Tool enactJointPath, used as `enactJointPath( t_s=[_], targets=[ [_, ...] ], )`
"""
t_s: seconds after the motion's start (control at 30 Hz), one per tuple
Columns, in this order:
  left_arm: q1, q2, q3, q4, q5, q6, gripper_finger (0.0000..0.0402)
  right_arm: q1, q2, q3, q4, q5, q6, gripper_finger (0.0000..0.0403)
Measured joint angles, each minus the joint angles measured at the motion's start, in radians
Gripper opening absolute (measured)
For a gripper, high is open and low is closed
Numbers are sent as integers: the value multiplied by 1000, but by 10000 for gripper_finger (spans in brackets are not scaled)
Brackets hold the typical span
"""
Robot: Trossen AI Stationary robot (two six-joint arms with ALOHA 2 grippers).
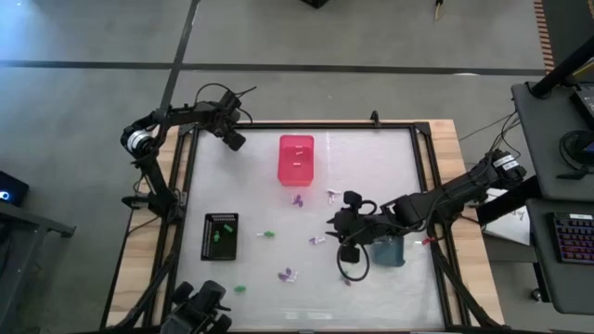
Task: Sort Halloween decoration
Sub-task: Put the bone toy into the red bin
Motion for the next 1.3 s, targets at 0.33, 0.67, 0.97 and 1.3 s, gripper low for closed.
enactJointPath(
  t_s=[0.33, 0.67, 0.97, 1.3],
  targets=[
    [3, 2, 0, 2, 19, -1, 31, 1, 0, 0, 0, 0, 0, 128],
    [6, -19, -3, -12, 60, -6, 2, 1, 0, 0, 1, -1, 0, 128],
    [-2, -117, -6, -58, 234, -32, 0, 1, 0, 0, 4, -2, 1, 128],
    [-136, -280, -35, -76, 270, -77, 0, 1, 0, 0, 8, -2, 2, 128]
  ],
)
